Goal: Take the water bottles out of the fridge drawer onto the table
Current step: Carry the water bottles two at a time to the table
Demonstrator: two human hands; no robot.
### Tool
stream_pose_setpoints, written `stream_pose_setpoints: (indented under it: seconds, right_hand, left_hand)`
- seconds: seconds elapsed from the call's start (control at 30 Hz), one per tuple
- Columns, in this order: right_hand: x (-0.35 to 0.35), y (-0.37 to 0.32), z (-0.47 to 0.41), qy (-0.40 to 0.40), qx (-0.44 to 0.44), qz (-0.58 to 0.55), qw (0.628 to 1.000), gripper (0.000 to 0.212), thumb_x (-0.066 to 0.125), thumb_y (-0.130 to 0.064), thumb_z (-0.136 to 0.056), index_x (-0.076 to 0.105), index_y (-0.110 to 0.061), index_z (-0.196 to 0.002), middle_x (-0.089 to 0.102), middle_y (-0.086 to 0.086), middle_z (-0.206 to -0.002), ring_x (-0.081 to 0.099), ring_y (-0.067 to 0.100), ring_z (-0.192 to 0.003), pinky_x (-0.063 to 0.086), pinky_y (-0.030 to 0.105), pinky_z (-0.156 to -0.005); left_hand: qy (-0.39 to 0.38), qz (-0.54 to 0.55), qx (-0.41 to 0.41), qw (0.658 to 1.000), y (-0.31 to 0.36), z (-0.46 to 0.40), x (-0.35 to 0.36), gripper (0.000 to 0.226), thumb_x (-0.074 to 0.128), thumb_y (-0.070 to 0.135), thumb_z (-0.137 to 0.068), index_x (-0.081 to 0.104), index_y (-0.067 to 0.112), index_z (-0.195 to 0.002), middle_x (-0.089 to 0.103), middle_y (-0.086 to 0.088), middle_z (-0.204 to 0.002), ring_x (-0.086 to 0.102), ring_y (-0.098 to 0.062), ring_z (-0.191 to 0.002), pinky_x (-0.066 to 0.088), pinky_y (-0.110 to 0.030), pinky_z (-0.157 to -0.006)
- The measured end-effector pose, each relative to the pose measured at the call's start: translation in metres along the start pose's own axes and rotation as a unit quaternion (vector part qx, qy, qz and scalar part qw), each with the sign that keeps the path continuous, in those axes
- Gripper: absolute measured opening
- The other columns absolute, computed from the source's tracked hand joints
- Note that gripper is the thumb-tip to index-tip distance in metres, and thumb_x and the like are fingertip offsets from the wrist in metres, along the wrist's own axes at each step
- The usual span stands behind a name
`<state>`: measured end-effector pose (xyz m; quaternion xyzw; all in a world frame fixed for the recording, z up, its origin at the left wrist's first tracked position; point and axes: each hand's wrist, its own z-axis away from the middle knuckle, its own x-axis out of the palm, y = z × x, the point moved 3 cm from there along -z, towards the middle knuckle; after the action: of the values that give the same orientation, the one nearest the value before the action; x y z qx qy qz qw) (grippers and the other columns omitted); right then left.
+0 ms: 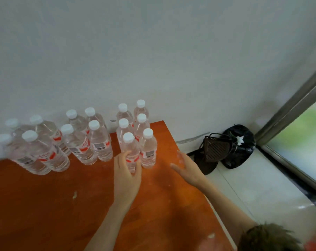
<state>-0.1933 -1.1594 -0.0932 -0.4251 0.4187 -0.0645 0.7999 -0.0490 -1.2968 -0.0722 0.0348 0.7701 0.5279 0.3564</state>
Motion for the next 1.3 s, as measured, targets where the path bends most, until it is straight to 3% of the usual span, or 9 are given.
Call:
stream_pose_setpoints:
  seconds: [0.1, 0.23, 0.4, 0.5, 0.7, 0.93, 1.03, 1.13, 1.3]
  right_hand:
    - [-0.038, 0.034, 0.06, 0.058, 0.009, 0.029, 0.998, 0.062, 0.052, -0.037, -0.091, 0.027, -0.016, -0.144, 0.037, 0.001, -0.147, 0.036, 0.016, -0.134, 0.03, 0.029, -0.108]
    - [-0.092, 0.094, 0.169, 0.153, 0.034, 0.071, 0.985, 0.059, 0.052, -0.041, -0.091, 0.03, -0.024, -0.143, 0.039, -0.004, -0.144, 0.038, 0.011, -0.131, 0.031, 0.023, -0.105]
    - [-0.153, 0.184, 0.341, 0.257, 0.112, 0.147, 0.949, 0.057, 0.048, -0.044, -0.091, 0.031, -0.027, -0.142, 0.04, -0.002, -0.142, 0.041, 0.016, -0.129, 0.036, 0.033, -0.106]
    - [-0.175, 0.233, 0.45, 0.318, 0.183, 0.15, 0.918, 0.057, 0.051, -0.043, -0.09, 0.033, -0.026, -0.141, 0.043, -0.001, -0.14, 0.043, 0.018, -0.127, 0.038, 0.035, -0.104]
    - [-0.201, 0.3, 0.643, 0.412, 0.313, 0.136, 0.845, 0.058, 0.053, -0.04, -0.09, 0.032, -0.024, -0.142, 0.043, -0.001, -0.139, 0.045, 0.017, -0.125, 0.038, 0.033, -0.104]
    - [-0.23, 0.366, 0.795, 0.488, 0.414, 0.119, 0.759, 0.058, 0.049, -0.04, -0.092, 0.029, -0.023, -0.143, 0.039, -0.001, -0.143, 0.038, 0.015, -0.131, 0.035, 0.033, -0.108]
    - [-0.25, 0.404, 0.842, 0.515, 0.44, 0.095, 0.729, 0.059, 0.05, -0.04, -0.091, 0.029, -0.023, -0.143, 0.038, -0.001, -0.144, 0.037, 0.016, -0.132, 0.033, 0.034, -0.109]
    - [-0.281, 0.448, 0.879, 0.531, 0.457, 0.075, 0.71, 0.059, 0.05, -0.039, -0.092, 0.029, -0.023, -0.144, 0.036, -0.001, -0.146, 0.034, 0.016, -0.135, 0.031, 0.033, -0.11]
    - [-0.345, 0.517, 0.932, 0.542, 0.475, 0.042, 0.692, 0.058, 0.05, -0.039, -0.092, 0.028, -0.023, -0.144, 0.034, -0.002, -0.148, 0.031, 0.015, -0.136, 0.029, 0.03, -0.11]
  left_hand:
    - [-0.053, -0.002, 0.057, 0.997, 0.029, 0.042, 0.025, 0.026, 0.052, 0.018, -0.091, 0.049, 0.016, -0.117, 0.052, 0.001, -0.118, 0.049, -0.007, -0.106, 0.04, -0.022, -0.089]
    - [-0.208, -0.07, 0.185, 0.958, 0.077, 0.11, 0.081, 0.029, 0.047, 0.024, -0.094, 0.051, 0.018, -0.121, 0.051, 0.002, -0.123, 0.045, -0.007, -0.115, 0.031, -0.017, -0.095]
    - [-0.339, -0.129, 0.372, 0.854, 0.163, 0.233, 0.155, 0.055, 0.027, 0.046, -0.084, 0.056, 0.016, -0.119, 0.058, -0.001, -0.118, 0.055, -0.019, -0.111, 0.044, -0.031, -0.092]
    - [-0.38, -0.12, 0.454, 0.797, 0.213, 0.318, 0.189, 0.052, 0.03, 0.045, -0.084, 0.06, 0.015, -0.115, 0.063, -0.003, -0.111, 0.061, -0.024, -0.101, 0.05, -0.035, -0.084]
    - [-0.441, -0.054, 0.569, 0.692, 0.314, 0.478, 0.235, 0.056, 0.025, 0.048, -0.085, 0.058, 0.019, -0.12, 0.063, -0.002, -0.115, 0.059, -0.022, -0.105, 0.049, -0.036, -0.086]
    - [-0.492, 0.019, 0.652, 0.577, 0.41, 0.633, 0.296, 0.049, 0.033, 0.042, -0.087, 0.057, 0.015, -0.121, 0.062, -0.004, -0.115, 0.058, -0.025, -0.104, 0.05, -0.038, -0.084]
    - [-0.503, 0.037, 0.668, 0.547, 0.438, 0.693, 0.337, 0.042, 0.041, 0.035, -0.09, 0.055, 0.015, -0.123, 0.06, -0.005, -0.118, 0.057, -0.024, -0.106, 0.047, -0.037, -0.087]
    - [-0.512, 0.046, 0.685, 0.516, 0.468, 0.749, 0.379, 0.048, 0.033, 0.041, -0.089, 0.054, 0.015, -0.125, 0.06, -0.005, -0.117, 0.058, -0.023, -0.106, 0.05, -0.036, -0.086]
    - [-0.531, 0.078, 0.681, 0.499, 0.535, 0.828, 0.44, 0.039, 0.048, 0.029, -0.093, 0.05, 0.014, -0.129, 0.058, -0.006, -0.122, 0.056, -0.024, -0.11, 0.047, -0.038, -0.09]
